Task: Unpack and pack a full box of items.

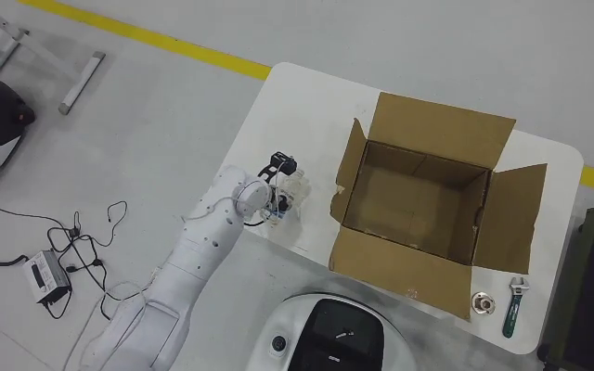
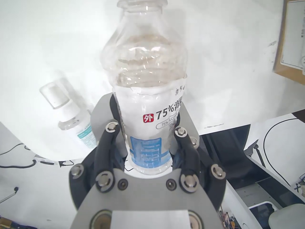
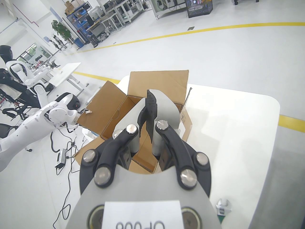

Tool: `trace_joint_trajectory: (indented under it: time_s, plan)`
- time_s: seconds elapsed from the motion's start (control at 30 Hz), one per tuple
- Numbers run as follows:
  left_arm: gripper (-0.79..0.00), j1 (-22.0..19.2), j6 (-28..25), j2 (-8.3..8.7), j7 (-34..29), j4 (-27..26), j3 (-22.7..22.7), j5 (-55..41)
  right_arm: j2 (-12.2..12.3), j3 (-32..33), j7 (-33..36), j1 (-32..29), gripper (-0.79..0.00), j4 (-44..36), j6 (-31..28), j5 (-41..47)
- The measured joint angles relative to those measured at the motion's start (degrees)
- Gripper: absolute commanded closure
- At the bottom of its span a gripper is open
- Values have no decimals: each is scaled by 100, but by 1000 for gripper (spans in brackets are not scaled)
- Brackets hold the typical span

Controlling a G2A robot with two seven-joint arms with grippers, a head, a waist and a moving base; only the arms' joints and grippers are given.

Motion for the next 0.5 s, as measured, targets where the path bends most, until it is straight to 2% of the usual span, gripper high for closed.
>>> trace_joint_trajectory:
  time_s: [0.17,0.3,0.5]
  plan:
    - [0,399,-110,167,-353,-875,-579,-170,0,0,0,0,0,0,0,0]
    - [0,770,-85,310,-631,-1749,-1206,-333,0,0,0,0,0,0,0,0]
    - [0,970,-104,458,-908,-3060,-2114,-975,0,0,0,0,0,0,0,0]
